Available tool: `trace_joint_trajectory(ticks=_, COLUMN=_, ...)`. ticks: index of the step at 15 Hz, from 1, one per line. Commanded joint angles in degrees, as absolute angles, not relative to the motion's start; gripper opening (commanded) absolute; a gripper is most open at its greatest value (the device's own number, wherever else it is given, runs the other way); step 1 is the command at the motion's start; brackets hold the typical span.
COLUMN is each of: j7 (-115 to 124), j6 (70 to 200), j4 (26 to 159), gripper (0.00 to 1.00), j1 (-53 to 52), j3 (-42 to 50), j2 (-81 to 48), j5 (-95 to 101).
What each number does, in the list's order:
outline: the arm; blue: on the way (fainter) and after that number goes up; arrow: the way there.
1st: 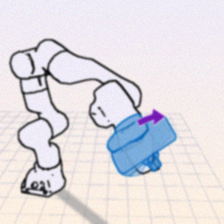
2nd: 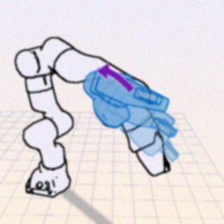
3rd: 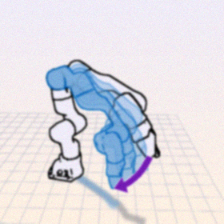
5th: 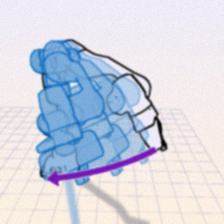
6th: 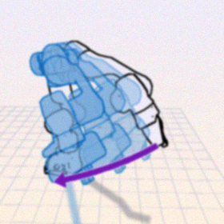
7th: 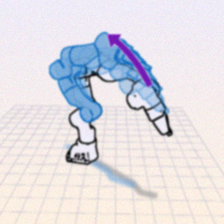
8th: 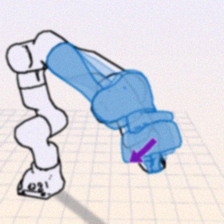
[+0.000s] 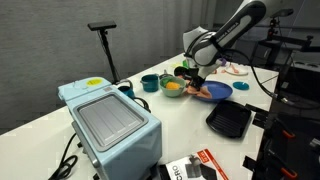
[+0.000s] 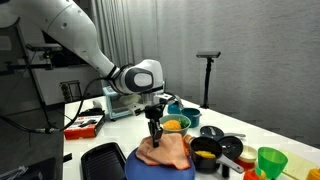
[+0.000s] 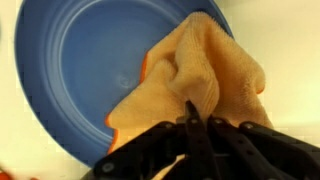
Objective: Use the orange towel to wipe the blue plate.
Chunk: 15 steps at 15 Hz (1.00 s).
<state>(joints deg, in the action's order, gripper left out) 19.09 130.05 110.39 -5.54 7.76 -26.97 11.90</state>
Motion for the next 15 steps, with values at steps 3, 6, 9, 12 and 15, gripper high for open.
trace_joint_trajectory(ticks=3, j7=19.42, j6=125.5, j4=113.33, gripper=0.01, j1=-5.36, j3=7.37, j2=-17.65, j5=13.29)
trace_joint_trajectory(ticks=6, j7=18.04, j6=126.75, j4=114.52, gripper=0.01, j1=-5.04, j3=5.91, j2=-13.5, j5=12.63)
trace_joint_trajectory(ticks=9, j7=16.33, j6=127.89, j4=115.66, gripper=0.01, j1=-5.17, j3=3.83, j2=-10.67, j5=12.35)
trace_joint_trajectory(ticks=12, j7=14.2, j6=127.14, j4=115.68, gripper=0.01, j1=-5.84, j3=1.1, j2=-11.16, j5=12.62)
trace_joint_trajectory(ticks=15, j7=12.53, j6=128.89, j4=113.71, gripper=0.01, j1=-7.25, j3=-1.82, j2=-17.44, j5=13.33)
